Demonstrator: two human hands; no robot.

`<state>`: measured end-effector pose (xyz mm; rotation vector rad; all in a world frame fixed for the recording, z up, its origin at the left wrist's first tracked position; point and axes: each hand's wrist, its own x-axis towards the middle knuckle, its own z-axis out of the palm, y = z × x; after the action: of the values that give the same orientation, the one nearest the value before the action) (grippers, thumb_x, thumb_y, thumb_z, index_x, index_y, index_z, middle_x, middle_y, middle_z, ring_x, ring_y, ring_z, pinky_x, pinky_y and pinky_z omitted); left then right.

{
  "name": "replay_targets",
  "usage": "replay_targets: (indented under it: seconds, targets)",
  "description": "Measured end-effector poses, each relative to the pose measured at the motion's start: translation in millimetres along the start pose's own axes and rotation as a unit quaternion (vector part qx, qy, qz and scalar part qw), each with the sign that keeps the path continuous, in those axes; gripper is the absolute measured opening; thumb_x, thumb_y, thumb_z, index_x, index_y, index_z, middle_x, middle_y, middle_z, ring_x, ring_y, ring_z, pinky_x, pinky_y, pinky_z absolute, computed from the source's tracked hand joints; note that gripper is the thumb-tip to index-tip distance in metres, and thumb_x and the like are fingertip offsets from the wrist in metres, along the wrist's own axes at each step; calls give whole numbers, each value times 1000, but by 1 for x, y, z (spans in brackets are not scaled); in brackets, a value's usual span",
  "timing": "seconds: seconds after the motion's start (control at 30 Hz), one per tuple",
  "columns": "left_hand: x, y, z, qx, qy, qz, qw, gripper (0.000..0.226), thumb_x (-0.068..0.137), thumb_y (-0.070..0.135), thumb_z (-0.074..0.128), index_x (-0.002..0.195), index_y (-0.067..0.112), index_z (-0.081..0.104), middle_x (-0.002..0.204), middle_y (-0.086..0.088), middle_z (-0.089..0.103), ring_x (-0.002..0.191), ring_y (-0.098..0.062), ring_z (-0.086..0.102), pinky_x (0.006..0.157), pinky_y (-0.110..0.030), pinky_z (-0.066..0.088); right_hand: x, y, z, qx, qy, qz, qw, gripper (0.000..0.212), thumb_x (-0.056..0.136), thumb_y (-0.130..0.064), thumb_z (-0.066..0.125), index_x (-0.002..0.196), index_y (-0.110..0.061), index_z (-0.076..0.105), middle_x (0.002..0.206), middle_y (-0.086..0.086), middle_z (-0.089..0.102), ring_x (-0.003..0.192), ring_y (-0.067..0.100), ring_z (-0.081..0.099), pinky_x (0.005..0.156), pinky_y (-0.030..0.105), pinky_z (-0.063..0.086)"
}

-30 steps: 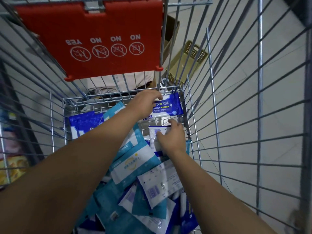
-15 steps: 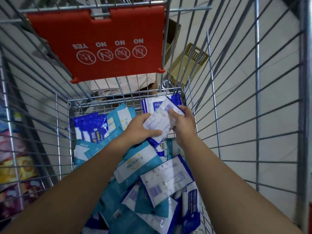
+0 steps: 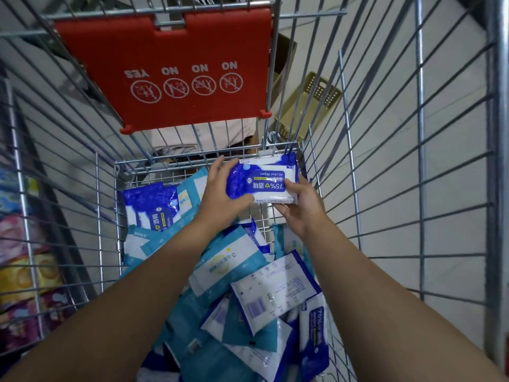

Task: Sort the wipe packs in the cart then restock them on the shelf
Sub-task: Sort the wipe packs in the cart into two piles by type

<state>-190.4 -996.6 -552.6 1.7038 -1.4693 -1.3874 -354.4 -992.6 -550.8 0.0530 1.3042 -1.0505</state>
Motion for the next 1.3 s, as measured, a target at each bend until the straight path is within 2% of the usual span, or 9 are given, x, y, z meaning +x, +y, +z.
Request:
replay_targets:
  seconds: [0.17, 0.37, 0.5, 0.6, 0.7, 0.83, 0.93, 1.13, 1.3]
  targets:
    - [13, 22, 5, -228, 30, -153, 961, 61, 78, -1, 72, 129, 17, 44, 106, -1, 62, 86, -12, 64, 60, -23, 58, 2, 3, 6, 38, 47, -17, 998, 41, 87, 2, 61, 127, -7, 55, 118, 16, 65, 90, 23, 67, 74, 34, 58]
    - [30, 39, 1, -428, 143, -191, 872, 47, 77, 3, 75, 117, 10, 50, 100, -7, 65, 84, -20, 68, 77, -33, 58, -1, 1, 10, -28, 58, -29, 998, 37, 74, 9, 66, 100, -15, 57, 108, 15, 67, 76, 21, 66, 64, 29, 55]
    - [18, 37, 12, -268, -18, -168, 948, 48, 74, -10, 71, 110, 18, 55, 103, -7, 71, 85, -19, 71, 73, -38, 59, -9, 9, 8, -126, -20, 3, 992, 8, 82, -2, 54, 83, -9, 58, 81, 10, 64, 68, 21, 62, 59, 28, 49]
    - [24, 32, 5, -146, -124, -168, 967, 66, 76, -12, 68, 123, 28, 44, 107, -6, 69, 92, -21, 70, 77, -43, 58, -10, 18, 1, -135, 19, -12, 991, 17, 86, -28, 62, 80, -12, 64, 74, 5, 69, 65, 19, 64, 60, 27, 50]
    - [37, 33, -5, 82, -234, -90, 965, 78, 73, -6, 73, 137, 23, 37, 119, -6, 64, 104, -22, 64, 88, -43, 54, -9, 20, -3, -155, 28, -46, 986, 14, 81, -14, 71, 87, -16, 59, 86, 4, 70, 71, 18, 64, 60, 26, 49]
    - [43, 35, -6, 140, -97, -65, 983, 72, 65, 11, 85, 125, 16, 45, 112, -5, 62, 96, -21, 62, 74, -35, 53, -8, 13, 1, -39, 18, 27, 999, 19, 86, 7, 57, 91, -12, 56, 87, 9, 71, 72, 20, 70, 60, 32, 60]
    - [48, 25, -10, 188, 42, -46, 980, 61, 72, 32, 81, 119, 12, 48, 117, -5, 57, 104, -21, 55, 84, -36, 48, -2, 12, 8, 23, 43, 17, 999, 19, 89, 9, 54, 99, -7, 54, 95, 14, 67, 81, 25, 67, 69, 37, 60]
    - [31, 4, 4, 294, -116, 56, 947, 54, 97, 29, 50, 147, 17, 31, 155, -5, 25, 139, -23, 29, 113, -35, 28, 5, 22, 19, 88, 125, -38, 988, 36, 88, 12, 53, 121, -4, 50, 108, 18, 62, 88, 26, 63, 85, 36, 56]
    - [20, -3, 5, 376, -63, 71, 922, 56, 101, 36, 38, 151, 21, 18, 159, -2, 16, 141, -22, 25, 112, -39, 23, 4, 39, 24, -162, 221, -100, 956, 44, 78, 0, 70, 119, -7, 55, 111, 11, 65, 96, 26, 64, 92, 44, 52]
